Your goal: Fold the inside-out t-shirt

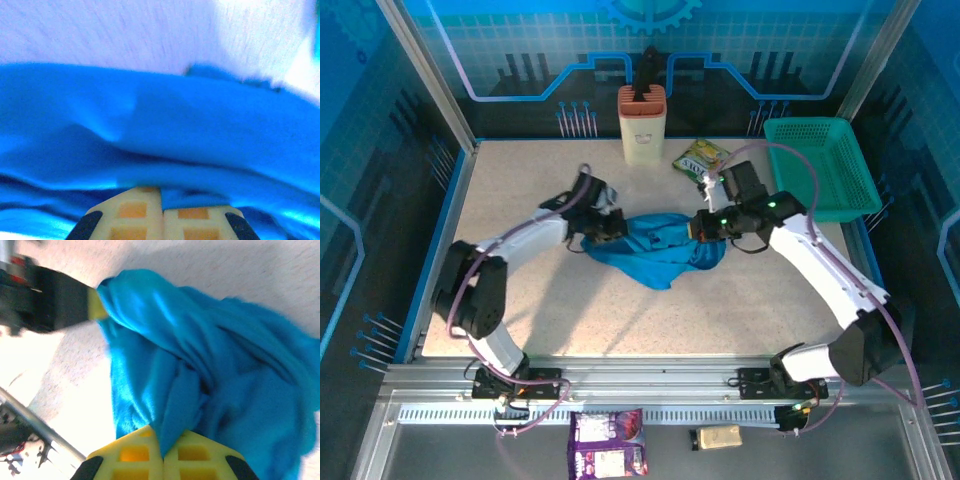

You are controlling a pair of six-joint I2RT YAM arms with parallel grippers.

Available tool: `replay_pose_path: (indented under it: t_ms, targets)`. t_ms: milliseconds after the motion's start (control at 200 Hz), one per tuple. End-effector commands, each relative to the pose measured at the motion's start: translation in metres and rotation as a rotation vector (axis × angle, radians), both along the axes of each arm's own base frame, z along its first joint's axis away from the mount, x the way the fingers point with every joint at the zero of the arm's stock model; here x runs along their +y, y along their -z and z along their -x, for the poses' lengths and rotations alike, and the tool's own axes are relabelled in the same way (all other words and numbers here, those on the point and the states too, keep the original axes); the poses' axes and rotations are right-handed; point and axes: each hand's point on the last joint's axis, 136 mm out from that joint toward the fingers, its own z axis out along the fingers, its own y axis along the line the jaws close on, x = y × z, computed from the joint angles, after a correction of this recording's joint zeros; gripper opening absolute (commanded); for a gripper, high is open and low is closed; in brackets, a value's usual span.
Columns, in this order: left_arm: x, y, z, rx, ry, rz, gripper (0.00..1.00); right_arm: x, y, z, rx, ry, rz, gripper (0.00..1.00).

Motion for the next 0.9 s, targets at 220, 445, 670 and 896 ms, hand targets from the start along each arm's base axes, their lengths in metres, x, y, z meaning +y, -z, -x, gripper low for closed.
replay_pose_path:
  t_ms: [220,445,670,896]
  targets:
    - [0.111,-0.081,-0.003,-0.141,-0.183,0.138,0.0,-0.105,-0.004,0.001,-0.008,0.258,0.108,0.0]
    - [0.122,-0.016,0.043,0.004,-0.247,0.166,0.0,-0.118,0.083,0.026,0.233,0.326,0.158,0.01]
    - [0.093,0.045,0.081,0.135,-0.207,0.173,0.0,-0.077,0.089,0.029,0.161,0.202,0.383,0.3]
    - [0.092,0.047,0.084,0.133,-0.206,0.157,0.0,0.037,0.068,0.037,-0.026,-0.116,0.471,0.34]
